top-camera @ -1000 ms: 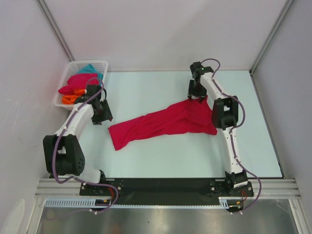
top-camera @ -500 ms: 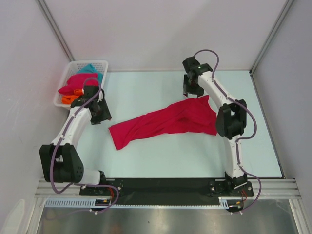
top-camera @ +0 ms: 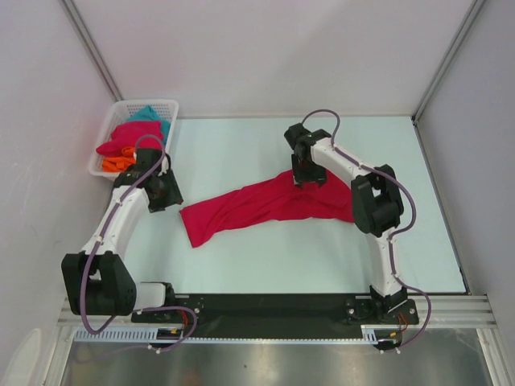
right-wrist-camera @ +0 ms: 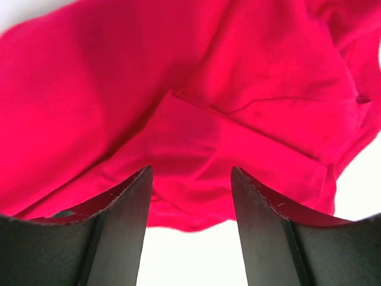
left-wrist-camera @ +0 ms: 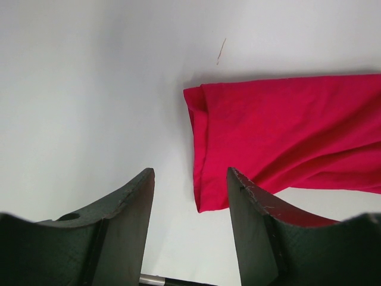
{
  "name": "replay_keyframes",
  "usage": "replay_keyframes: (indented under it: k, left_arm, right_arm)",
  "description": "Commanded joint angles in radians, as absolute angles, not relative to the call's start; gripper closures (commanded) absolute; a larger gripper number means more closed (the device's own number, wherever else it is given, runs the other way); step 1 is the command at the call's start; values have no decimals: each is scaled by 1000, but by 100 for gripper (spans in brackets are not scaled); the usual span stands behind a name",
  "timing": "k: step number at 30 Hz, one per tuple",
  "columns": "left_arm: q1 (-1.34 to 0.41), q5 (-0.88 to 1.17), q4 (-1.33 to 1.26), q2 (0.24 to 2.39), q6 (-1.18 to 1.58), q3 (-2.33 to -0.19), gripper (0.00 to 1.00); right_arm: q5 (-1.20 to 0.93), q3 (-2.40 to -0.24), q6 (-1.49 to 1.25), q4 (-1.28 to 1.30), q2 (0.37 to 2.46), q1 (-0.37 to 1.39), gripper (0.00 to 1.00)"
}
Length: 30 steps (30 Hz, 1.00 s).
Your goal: Fold and stack the t-shirts
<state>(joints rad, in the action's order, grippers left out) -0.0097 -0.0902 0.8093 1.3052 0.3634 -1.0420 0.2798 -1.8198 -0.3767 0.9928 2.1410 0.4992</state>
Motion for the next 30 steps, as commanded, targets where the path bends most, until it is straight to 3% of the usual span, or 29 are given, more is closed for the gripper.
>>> replay_keyframes:
  k: [1,19,30]
  left_arm:
    - [-3,-84,801,1275,341,-1037,43]
    - [-3,-86,778,1328,339,-1054,43]
    - [-3,-95,769,1362,333,-1055,43]
  right_arm:
    - [305,-1832,-390,948,2170,499,40]
    - [342,-1927,-399,979,2169,538,40]
    - [380,-2002,-373,1003,2275,525,40]
